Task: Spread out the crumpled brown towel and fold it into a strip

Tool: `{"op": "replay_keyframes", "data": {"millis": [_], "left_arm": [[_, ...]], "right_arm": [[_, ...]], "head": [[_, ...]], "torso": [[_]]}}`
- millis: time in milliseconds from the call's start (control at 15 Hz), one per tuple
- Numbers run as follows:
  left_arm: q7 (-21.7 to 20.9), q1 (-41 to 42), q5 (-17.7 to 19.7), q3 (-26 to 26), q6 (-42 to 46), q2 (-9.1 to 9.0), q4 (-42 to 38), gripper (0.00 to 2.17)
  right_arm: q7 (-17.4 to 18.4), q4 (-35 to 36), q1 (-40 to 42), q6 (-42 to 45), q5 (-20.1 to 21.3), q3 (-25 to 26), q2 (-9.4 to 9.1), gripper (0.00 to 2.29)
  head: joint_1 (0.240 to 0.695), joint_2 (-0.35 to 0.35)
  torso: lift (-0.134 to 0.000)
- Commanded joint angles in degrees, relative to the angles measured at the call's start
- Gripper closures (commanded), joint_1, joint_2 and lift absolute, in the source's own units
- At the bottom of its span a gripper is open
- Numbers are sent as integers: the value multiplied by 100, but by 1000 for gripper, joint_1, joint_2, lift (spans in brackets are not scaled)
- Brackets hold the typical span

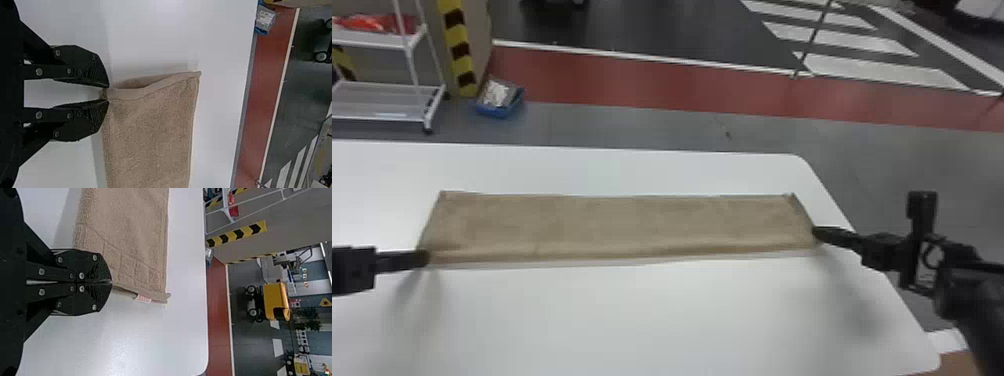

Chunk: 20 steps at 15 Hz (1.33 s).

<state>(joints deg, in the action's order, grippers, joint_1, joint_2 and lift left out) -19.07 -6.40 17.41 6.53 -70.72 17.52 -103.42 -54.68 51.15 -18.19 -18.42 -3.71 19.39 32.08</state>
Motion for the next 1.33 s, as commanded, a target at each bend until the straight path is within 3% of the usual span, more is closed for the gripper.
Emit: {"op": "replay_keyframes", "data": {"millis": [0,533,867,1067,1133,1200,1267], "left_arm": [[0,34,8,59,-44,-3,-90,1804],[-9,429,-10,261,-202,24,-574,1804],[-141,825,70,806,-466,120,-1004,1804],[-132,939,96,859,-448,120,-1084,1781],[-132,948,96,850,-395,120,-1084,1568],[-141,957,96,850,-237,111,-1084,1069],[-176,974,87,859,-132,120,-1101,124]], "right_arm": [[-8,9,-1,0,-25,12,0,1598],[-245,844,492,-791,-156,215,-114,1598],[-359,1362,896,-1143,-156,478,-228,1598],[-386,1485,940,-1231,-156,496,-272,1595],[-368,1512,940,-1231,-156,496,-299,1568],[-324,1573,940,-1248,-156,496,-316,1210],[-298,1784,940,-1318,-139,505,-378,552]], "head": [[695,-253],[695,-244],[695,-211],[695,-201],[695,-197],[695,-195],[695,-194]], "torso": [[-123],[-123],[-123],[-123],[-123],[-123],[-123]]}}
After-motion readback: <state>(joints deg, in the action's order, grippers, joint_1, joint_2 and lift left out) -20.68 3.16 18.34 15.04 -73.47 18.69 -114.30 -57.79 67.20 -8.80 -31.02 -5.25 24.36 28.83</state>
